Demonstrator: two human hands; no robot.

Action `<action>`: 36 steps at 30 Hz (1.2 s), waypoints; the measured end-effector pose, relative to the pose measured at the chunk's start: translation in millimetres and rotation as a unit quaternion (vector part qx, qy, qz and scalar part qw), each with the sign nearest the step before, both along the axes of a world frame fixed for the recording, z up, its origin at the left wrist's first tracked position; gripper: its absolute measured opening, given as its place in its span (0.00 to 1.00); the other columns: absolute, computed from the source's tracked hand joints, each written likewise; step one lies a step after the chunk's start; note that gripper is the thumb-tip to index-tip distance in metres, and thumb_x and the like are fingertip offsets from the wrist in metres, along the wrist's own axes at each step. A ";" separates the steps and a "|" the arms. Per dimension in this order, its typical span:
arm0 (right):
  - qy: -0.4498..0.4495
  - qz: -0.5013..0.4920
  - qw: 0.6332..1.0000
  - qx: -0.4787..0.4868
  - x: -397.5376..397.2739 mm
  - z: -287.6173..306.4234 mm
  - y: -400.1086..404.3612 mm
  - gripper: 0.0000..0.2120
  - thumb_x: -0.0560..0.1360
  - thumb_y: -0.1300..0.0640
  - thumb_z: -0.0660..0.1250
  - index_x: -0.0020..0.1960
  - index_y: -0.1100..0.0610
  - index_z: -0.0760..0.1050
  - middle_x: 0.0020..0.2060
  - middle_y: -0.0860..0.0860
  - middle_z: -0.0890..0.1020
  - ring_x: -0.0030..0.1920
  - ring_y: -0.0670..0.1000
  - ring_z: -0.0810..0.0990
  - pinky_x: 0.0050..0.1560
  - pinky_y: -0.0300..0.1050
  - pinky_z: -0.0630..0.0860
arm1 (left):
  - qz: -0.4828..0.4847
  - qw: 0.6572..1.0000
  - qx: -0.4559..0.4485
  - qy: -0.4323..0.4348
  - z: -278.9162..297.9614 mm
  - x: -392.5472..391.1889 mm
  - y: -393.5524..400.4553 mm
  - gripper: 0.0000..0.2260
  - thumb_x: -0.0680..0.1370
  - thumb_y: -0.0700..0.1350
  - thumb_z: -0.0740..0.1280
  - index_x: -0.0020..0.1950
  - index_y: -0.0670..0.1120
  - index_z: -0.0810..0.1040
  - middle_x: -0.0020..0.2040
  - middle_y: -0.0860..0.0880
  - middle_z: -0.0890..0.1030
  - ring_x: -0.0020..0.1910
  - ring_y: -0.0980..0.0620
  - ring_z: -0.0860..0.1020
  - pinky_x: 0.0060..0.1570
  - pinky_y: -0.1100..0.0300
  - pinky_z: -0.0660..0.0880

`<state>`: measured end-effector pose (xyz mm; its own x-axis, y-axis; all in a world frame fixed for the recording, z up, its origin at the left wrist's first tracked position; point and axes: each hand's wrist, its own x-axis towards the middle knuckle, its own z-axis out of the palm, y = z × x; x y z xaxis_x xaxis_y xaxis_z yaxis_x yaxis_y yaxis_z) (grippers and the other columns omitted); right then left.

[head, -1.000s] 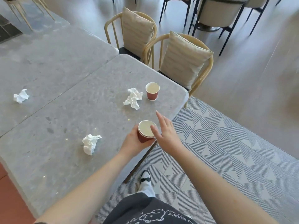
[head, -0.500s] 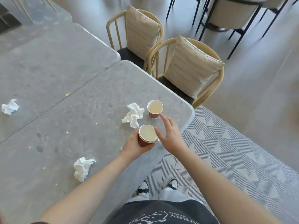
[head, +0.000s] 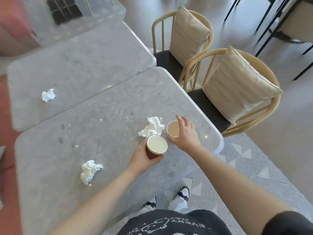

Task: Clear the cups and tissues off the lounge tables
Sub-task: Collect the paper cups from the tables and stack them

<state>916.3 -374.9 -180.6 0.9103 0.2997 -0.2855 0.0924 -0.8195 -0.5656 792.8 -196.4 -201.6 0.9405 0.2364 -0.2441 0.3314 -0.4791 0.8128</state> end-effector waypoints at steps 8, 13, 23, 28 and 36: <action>-0.007 0.065 0.997 -0.050 12.9 -21.8 -1.7 0.42 0.72 0.44 0.74 0.80 0.46 0.57 0.74 0.50 0.66 0.72 0.57 0.64 0.64 0.55 0.71 | 0.025 1.000 -0.015 0.005 4.2 1.7 -5.9 0.27 0.62 0.59 0.79 0.58 0.68 0.72 0.54 0.77 0.77 0.53 0.76 0.76 0.49 0.79 0.69; -0.029 0.041 0.999 0.011 14.1 -9.9 -5.3 0.38 0.72 0.51 0.74 0.78 0.50 0.61 0.70 0.53 0.69 0.68 0.58 0.69 0.65 0.51 0.69 | 0.024 1.000 -0.013 0.015 -1.4 9.4 -6.2 0.27 0.61 0.60 0.78 0.57 0.69 0.72 0.51 0.67 0.80 0.51 0.77 0.76 0.46 0.80 0.68; -0.070 -0.078 0.964 0.246 -29.9 49.7 -6.1 0.30 0.74 0.54 0.74 0.73 0.45 0.68 0.61 0.44 0.71 0.59 0.25 0.67 0.54 0.18 0.62 | -0.020 0.999 -0.043 0.004 -4.5 15.1 -8.5 0.29 0.61 0.62 0.76 0.61 0.64 0.72 0.55 0.59 0.82 0.53 0.68 0.79 0.50 0.75 0.72; -0.042 -0.013 0.977 0.210 -66.3 49.2 12.7 0.31 0.73 0.54 0.74 0.73 0.46 0.68 0.60 0.45 0.73 0.61 0.37 0.72 0.59 0.26 0.65 | -0.050 0.996 -0.069 -0.017 4.3 9.7 -0.8 0.31 0.62 0.59 0.77 0.65 0.58 0.76 0.56 0.56 0.83 0.54 0.64 0.82 0.53 0.67 0.77; -0.075 0.034 0.992 0.093 -110.7 51.5 32.5 0.33 0.77 0.38 0.66 0.78 0.47 0.63 0.75 0.43 0.65 0.74 0.45 0.60 0.75 0.45 0.57 | -0.123 0.986 -0.105 -0.043 30.8 -7.0 10.0 0.33 0.62 0.56 0.77 0.67 0.60 0.72 0.52 0.57 0.85 0.51 0.59 0.84 0.52 0.58 0.81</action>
<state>805.6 -342.4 -129.1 0.9142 0.3970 -0.0821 0.2389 -0.6911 -0.6822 785.7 -186.4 -170.8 0.9824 -0.0483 -0.1805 0.1520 -0.3553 0.9223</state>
